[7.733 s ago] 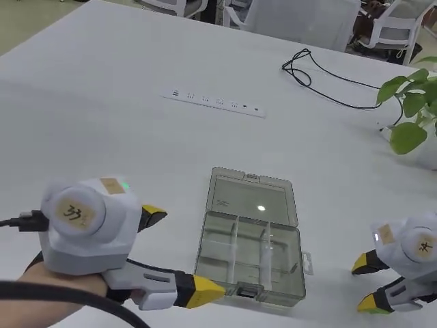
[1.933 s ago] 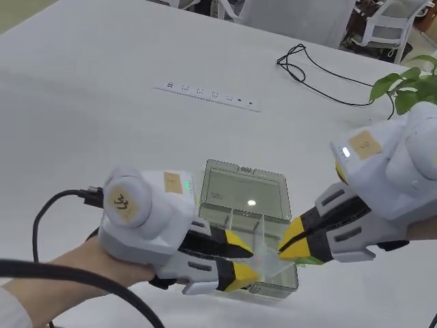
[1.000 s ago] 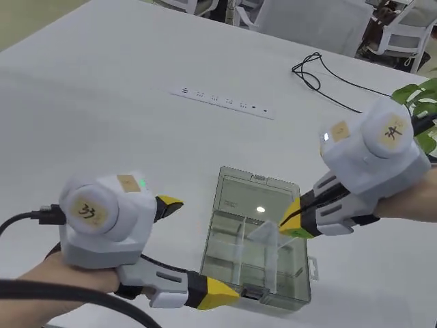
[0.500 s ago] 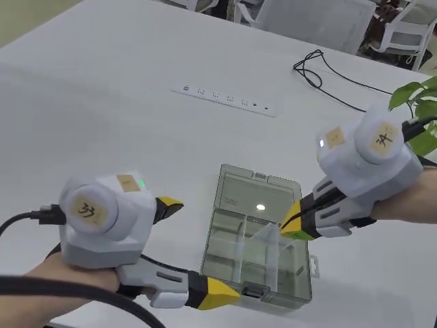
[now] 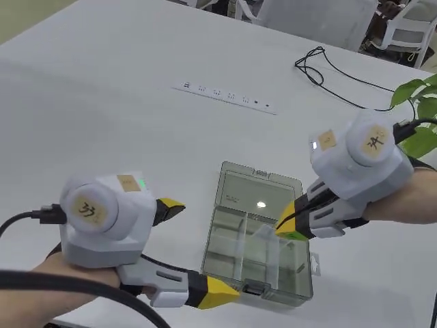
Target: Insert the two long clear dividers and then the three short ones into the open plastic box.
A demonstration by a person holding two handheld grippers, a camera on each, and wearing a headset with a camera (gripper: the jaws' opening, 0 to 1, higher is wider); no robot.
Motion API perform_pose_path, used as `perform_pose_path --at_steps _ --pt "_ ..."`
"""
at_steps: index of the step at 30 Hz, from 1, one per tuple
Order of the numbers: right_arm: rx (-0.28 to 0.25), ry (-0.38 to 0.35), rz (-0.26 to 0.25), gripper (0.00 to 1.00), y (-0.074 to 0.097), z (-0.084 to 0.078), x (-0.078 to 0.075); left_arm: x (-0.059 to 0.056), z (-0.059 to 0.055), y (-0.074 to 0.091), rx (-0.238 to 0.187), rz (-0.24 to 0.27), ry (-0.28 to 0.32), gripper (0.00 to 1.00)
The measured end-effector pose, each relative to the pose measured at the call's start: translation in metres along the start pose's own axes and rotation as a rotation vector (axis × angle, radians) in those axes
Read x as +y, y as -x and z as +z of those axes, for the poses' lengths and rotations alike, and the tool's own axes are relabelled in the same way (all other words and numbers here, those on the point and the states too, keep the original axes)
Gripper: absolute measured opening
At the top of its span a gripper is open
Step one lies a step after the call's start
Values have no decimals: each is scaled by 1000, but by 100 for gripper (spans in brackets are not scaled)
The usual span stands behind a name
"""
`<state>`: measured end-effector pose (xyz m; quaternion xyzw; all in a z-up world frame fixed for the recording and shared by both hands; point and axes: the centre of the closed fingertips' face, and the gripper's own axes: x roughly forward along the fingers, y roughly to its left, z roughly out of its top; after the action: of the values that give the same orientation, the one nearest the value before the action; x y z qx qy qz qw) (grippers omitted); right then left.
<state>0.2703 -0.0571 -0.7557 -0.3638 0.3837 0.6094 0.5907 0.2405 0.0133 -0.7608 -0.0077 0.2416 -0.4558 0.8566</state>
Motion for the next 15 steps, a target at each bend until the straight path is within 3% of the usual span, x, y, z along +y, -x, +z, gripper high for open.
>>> perform_pose_path --at_steps 15 --pt "2 19 11 2 -9 3 3 1 0 0 -1 -1 5 95"
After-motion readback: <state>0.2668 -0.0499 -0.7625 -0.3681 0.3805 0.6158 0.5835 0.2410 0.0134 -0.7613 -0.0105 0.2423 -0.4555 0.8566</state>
